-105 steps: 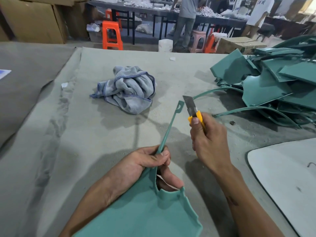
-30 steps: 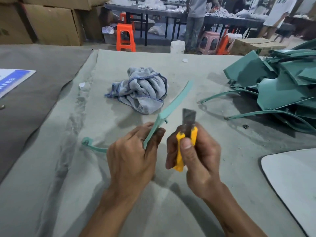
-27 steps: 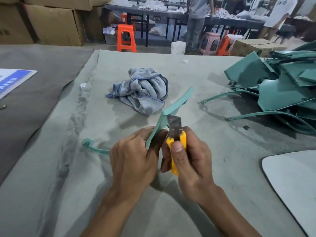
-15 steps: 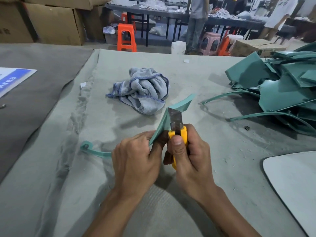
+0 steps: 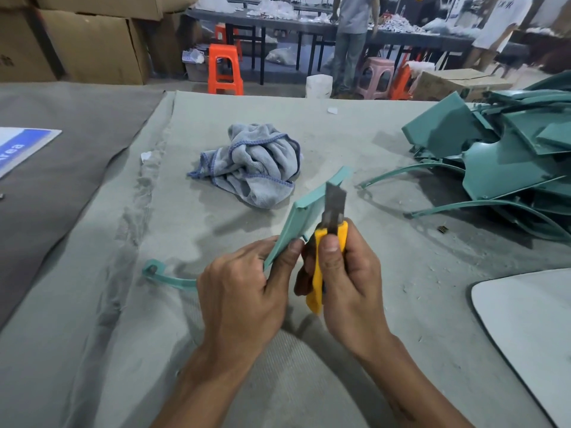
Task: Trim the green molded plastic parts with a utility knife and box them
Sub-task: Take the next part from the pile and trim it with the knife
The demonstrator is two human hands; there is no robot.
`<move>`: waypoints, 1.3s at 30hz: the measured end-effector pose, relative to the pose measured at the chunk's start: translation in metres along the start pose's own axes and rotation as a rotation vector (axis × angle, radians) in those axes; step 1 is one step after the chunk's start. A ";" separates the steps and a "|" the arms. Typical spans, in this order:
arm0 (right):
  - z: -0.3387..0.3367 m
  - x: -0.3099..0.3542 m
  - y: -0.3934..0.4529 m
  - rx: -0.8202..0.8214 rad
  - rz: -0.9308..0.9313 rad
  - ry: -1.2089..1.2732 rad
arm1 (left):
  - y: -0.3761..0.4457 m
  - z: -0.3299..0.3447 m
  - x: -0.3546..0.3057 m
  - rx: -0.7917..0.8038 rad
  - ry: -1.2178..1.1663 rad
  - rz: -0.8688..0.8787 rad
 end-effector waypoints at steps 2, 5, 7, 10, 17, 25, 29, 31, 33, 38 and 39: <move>-0.007 -0.009 0.005 -0.089 0.179 0.127 | -0.001 0.000 0.000 -0.015 -0.006 0.009; -0.022 -0.008 0.010 -0.170 0.127 0.090 | -0.003 0.000 0.002 -0.043 -0.007 -0.011; -0.024 0.000 0.010 -0.084 -0.037 0.059 | -0.001 -0.001 0.001 -0.041 -0.017 -0.037; -0.021 0.001 0.007 0.023 -0.064 0.084 | 0.001 -0.003 -0.003 -0.036 -0.007 0.007; -0.047 -0.038 0.016 -0.372 0.397 0.126 | 0.000 -0.006 -0.003 -0.022 -0.065 0.021; -0.037 -0.013 0.014 -0.093 0.089 0.178 | 0.000 -0.005 -0.006 -0.017 -0.095 0.032; -0.042 -0.032 0.013 -0.266 0.465 0.169 | -0.003 -0.004 -0.005 -0.055 -0.108 0.057; -0.049 -0.035 0.015 -0.346 0.557 0.227 | -0.005 -0.002 -0.005 -0.075 -0.129 0.084; -0.050 -0.030 0.017 -0.337 0.564 0.406 | -0.005 -0.002 -0.007 -0.076 -0.113 0.110; -0.036 -0.011 0.019 -0.094 0.592 0.736 | -0.004 0.003 -0.007 0.011 -0.110 0.201; -0.037 -0.010 0.019 -0.100 0.600 0.755 | -0.004 0.005 -0.008 0.036 -0.109 0.227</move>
Point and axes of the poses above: each hand's wrist, its own y-axis towards the middle knuckle, its own z-axis out of the palm, x = y × z, the point moved 5 cm from there along y, towards the middle knuckle, and after that the axes turned 2 degrees about -z, right-handed, at the moved point
